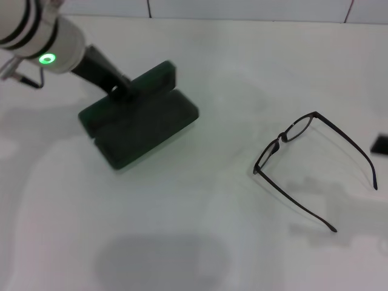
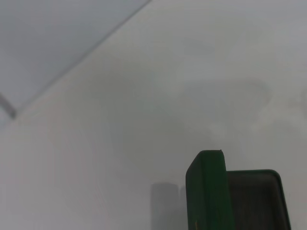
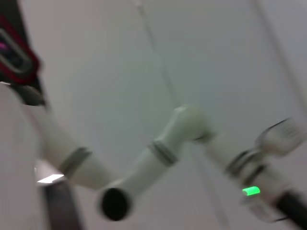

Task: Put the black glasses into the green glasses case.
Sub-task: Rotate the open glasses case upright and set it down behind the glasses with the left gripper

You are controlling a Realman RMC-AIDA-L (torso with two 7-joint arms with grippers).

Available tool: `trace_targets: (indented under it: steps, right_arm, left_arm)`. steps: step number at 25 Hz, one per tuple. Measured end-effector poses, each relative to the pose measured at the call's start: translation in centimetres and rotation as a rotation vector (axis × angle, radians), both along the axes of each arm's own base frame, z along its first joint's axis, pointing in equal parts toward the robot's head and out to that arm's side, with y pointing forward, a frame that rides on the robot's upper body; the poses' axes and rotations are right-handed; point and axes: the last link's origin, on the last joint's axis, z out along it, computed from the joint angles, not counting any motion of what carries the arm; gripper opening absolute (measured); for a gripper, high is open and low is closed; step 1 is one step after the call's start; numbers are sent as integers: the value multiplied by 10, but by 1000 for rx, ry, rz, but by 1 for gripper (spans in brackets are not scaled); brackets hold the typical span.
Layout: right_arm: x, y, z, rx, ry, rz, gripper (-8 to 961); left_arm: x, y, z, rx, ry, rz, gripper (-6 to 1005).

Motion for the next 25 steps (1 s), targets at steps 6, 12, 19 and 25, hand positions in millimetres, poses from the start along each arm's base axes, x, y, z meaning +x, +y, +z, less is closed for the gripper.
trace_targets:
  steps: [6,12,19,25]
  right_arm:
    - [-7,-17,-16,-124,29,54,852]
    - [-10,-25,-26,-177,31,65,843]
    - [-7,-27,-28,-162,35,43,835]
    - [-1,-29,-31,-144,19,6,830]
  left_arm:
    - [37,11,-23,-66,110,-287,211]
    - [63,15,-65,-185,198,-483,210]
    - [62,14,-93,-270,222,-533,209]
    - [69,13,-104,-275,229,-587,208]
